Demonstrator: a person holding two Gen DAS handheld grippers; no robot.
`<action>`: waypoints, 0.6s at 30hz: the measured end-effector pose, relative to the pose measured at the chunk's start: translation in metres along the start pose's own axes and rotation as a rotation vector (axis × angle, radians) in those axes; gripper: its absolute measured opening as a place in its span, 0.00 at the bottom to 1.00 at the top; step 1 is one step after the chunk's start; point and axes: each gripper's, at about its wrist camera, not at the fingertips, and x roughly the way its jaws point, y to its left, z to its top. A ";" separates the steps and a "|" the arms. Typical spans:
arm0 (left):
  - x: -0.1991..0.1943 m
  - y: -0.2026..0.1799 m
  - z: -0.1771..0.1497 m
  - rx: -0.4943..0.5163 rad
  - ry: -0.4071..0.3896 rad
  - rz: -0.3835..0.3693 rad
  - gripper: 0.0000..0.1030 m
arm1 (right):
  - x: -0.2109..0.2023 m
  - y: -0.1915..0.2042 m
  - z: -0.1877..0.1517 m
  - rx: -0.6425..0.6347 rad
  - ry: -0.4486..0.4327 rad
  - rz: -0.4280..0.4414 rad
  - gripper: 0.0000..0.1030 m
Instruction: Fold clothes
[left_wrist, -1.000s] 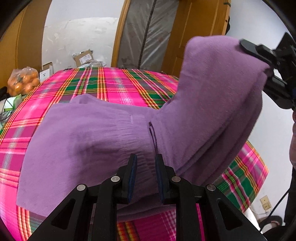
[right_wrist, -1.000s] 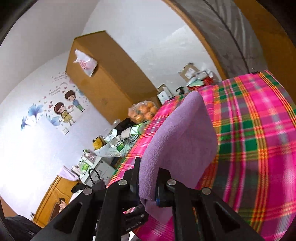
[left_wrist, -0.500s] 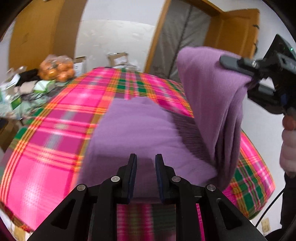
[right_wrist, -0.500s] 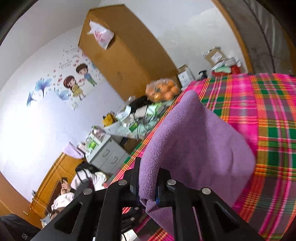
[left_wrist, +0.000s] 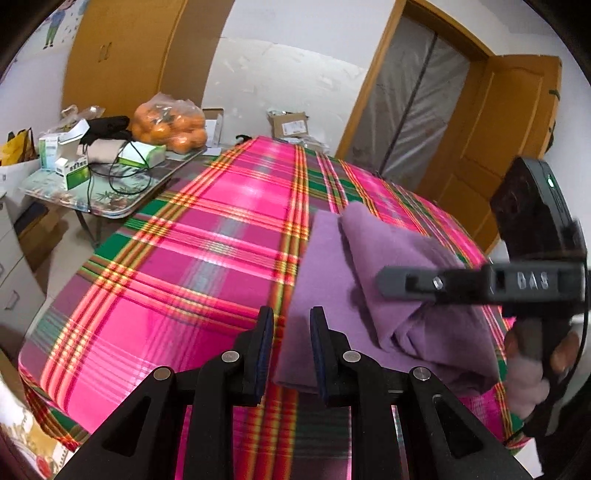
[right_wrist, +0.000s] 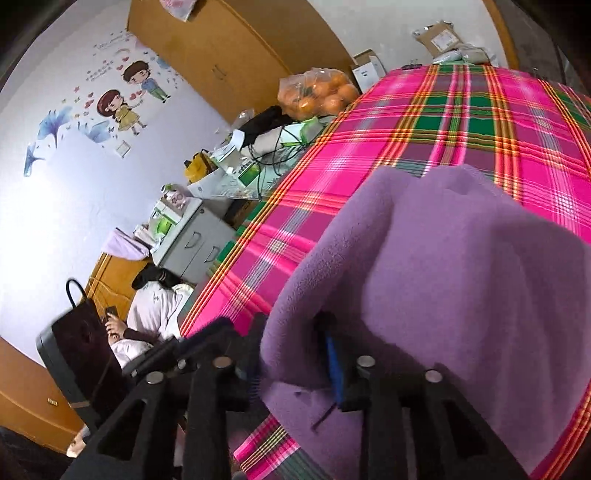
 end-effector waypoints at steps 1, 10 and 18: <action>-0.002 0.003 0.002 -0.010 -0.008 -0.004 0.20 | -0.003 0.003 -0.002 -0.014 -0.003 0.011 0.35; -0.004 -0.003 0.014 -0.057 -0.012 -0.099 0.24 | -0.038 0.018 -0.030 -0.088 -0.043 0.072 0.36; 0.014 -0.029 0.029 -0.065 0.030 -0.242 0.43 | -0.088 -0.025 -0.057 0.059 -0.152 0.010 0.36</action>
